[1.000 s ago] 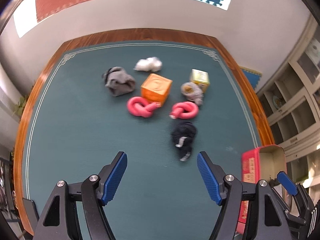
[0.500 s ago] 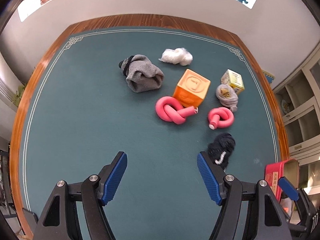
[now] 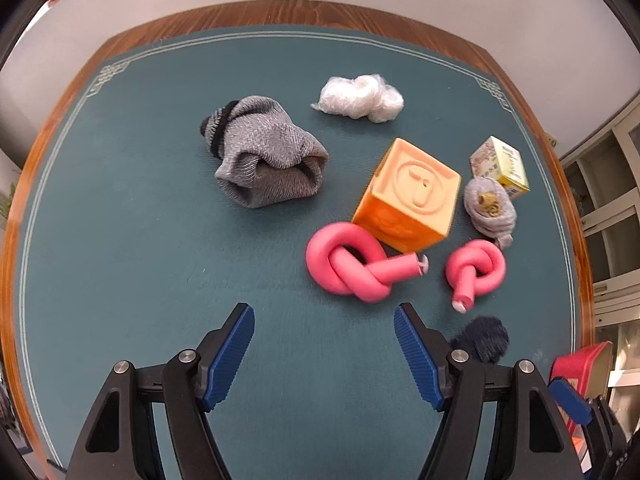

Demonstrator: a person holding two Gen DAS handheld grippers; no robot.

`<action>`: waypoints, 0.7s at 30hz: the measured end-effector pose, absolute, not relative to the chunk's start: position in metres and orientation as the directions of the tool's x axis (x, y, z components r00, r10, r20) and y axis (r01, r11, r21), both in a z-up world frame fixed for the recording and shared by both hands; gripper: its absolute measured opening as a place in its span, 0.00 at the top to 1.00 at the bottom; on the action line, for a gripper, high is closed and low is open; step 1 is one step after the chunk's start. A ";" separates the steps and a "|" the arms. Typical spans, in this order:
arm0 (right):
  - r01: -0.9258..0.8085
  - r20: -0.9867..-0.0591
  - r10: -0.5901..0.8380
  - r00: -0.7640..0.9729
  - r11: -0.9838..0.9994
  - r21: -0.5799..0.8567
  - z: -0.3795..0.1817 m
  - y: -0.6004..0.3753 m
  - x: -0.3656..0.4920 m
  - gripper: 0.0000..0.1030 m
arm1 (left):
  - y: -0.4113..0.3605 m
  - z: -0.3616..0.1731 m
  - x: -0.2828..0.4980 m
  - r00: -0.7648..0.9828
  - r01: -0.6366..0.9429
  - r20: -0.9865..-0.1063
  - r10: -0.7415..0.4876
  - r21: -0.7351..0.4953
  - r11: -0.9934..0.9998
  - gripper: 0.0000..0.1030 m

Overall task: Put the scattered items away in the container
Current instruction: 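Return both tools to the table toward the black sock, then grasp the black sock with the right tool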

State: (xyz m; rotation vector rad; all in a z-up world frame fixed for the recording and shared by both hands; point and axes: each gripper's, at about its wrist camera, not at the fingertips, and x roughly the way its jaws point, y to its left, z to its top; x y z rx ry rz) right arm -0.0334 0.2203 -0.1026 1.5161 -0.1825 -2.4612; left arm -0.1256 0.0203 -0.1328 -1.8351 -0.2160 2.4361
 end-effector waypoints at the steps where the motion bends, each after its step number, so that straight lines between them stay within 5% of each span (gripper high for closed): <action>1: 0.138 -0.864 -0.269 -0.425 -0.963 0.233 -0.105 0.220 -0.036 0.28 | 0.020 -0.135 -0.129 -0.275 0.020 -0.949 0.154 -0.166 -0.986 0.28; 21: 0.155 -0.886 -0.268 -0.379 -0.962 0.225 -0.130 0.201 -0.066 0.28 | 0.016 -0.157 -0.154 -0.270 0.015 -0.931 0.244 -0.258 -0.966 0.28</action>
